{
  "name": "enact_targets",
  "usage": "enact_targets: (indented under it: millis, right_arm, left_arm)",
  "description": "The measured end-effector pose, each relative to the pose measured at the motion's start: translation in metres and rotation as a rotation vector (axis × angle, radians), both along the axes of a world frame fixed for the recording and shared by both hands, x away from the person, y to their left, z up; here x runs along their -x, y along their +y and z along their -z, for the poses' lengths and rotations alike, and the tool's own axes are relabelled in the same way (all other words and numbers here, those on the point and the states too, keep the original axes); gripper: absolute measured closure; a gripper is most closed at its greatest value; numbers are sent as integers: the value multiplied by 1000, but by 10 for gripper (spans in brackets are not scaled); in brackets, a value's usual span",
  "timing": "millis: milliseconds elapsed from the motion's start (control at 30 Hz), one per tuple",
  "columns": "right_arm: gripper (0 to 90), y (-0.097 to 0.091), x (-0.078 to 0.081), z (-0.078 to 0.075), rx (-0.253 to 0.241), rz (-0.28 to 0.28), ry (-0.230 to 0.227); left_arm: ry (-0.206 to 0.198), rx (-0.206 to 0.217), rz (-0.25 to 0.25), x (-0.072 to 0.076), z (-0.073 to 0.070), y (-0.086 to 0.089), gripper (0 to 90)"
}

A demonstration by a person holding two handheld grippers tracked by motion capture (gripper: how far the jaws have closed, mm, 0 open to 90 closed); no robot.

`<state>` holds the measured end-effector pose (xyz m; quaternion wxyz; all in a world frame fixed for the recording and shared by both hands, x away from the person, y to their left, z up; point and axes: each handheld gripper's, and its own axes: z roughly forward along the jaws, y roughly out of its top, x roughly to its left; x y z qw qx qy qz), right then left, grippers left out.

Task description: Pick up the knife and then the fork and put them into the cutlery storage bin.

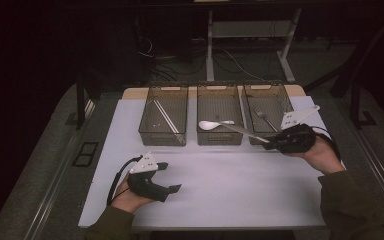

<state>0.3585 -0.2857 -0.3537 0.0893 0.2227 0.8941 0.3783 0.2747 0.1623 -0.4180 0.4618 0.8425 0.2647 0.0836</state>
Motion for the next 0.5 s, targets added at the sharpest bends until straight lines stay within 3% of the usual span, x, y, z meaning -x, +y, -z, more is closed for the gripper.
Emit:
enact_targets:
  millis: [167, 500]
  right_arm:
    - [778, -14, -18, -2, -4, 78, 6]
    - [777, -36, -51, -11, -22, 270, 1]
  left_arm:
    - [-9, -14, -27, 0, 2, -2, 5]
    - [0, -23, -9, 0, 5, -3, 0]
